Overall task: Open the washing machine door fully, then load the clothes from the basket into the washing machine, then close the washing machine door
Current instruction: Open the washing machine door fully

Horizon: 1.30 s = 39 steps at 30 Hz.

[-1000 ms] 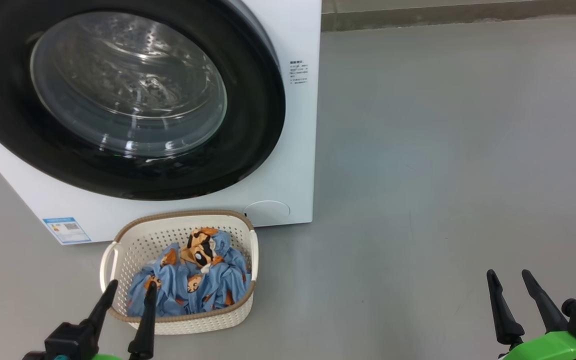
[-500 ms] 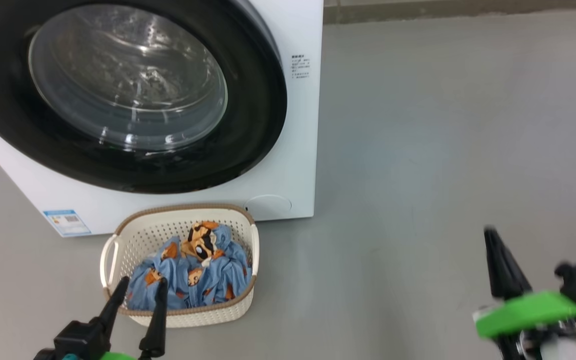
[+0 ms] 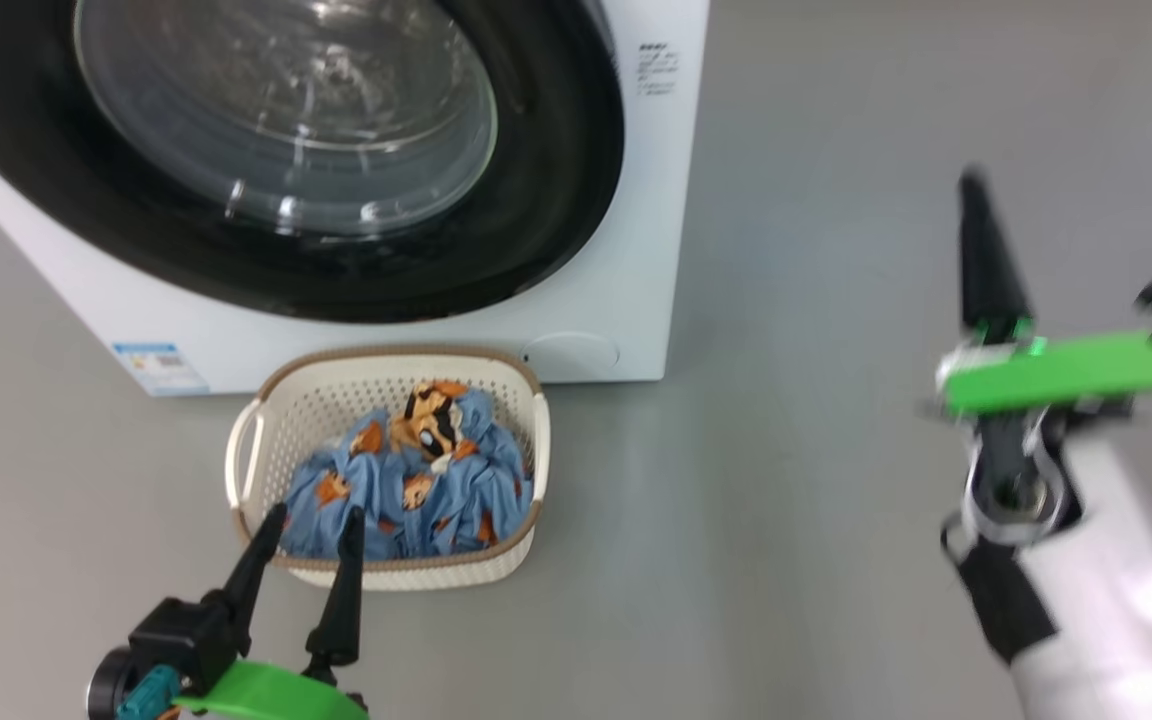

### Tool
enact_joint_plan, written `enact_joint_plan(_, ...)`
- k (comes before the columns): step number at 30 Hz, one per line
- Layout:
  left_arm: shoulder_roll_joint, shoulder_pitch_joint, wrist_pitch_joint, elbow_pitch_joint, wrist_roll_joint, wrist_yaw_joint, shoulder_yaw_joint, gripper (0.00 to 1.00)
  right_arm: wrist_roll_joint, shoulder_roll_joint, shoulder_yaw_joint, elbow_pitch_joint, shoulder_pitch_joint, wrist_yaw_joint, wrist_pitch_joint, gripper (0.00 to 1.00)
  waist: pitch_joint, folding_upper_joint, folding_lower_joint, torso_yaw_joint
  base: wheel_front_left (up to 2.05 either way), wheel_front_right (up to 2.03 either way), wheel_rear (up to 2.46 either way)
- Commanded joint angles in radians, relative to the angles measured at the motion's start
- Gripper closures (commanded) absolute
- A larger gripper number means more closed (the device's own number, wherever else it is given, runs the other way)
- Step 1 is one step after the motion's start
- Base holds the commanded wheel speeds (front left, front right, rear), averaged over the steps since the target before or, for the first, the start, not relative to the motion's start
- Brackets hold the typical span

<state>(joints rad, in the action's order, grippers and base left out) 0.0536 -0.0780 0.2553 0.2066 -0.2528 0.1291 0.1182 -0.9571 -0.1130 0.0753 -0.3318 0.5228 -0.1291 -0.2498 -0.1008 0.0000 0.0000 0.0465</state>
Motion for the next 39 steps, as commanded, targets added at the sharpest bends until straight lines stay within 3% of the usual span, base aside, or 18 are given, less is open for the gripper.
enact_joint_plan(1,0.011,-0.046,0.006,-0.030,-0.004,0.002,-0.029,0.00,-0.062,0.006,0.018,0.029,0.065,-0.002,-0.011,1.00,-0.035,0.0000,0.0000,0.030,0.00,0.00,0.00)
enact_joint_plan(7,0.006,-0.084,0.006,-0.038,-0.011,0.002,-0.006,0.00,-0.330,-0.026,0.049,0.010,0.216,-0.002,-0.001,1.00,-0.095,0.0000,0.0000,0.070,0.00,0.00,0.00)
enact_joint_plan(12,0.003,-0.114,0.006,-0.044,-0.021,0.002,0.005,0.00,-0.574,-0.062,0.035,-0.008,0.327,-0.002,0.142,1.00,-0.147,0.0000,0.0000,0.101,0.00,0.00,0.00)
enact_joint_plan(15,0.001,-0.133,0.006,-0.048,-0.027,0.002,0.012,0.00,-0.648,-0.092,0.011,-0.039,0.382,-0.002,0.233,1.00,-0.179,0.0000,0.0000,0.120,0.00,0.00,0.00)
enact_joint_plan(30,-0.003,-0.205,0.006,-0.085,-0.070,0.002,0.069,0.00,-0.687,-0.216,0.070,-0.248,0.622,-0.002,0.676,1.00,-0.323,0.0000,0.0000,0.203,0.00,0.00,0.00)
enact_joint_plan(39,-0.003,-0.243,0.006,-0.108,-0.098,0.002,0.104,0.00,-0.666,-0.225,0.098,-0.332,0.768,-0.002,0.777,1.00,-0.392,0.0000,0.0000,0.234,0.00,0.00,0.00)
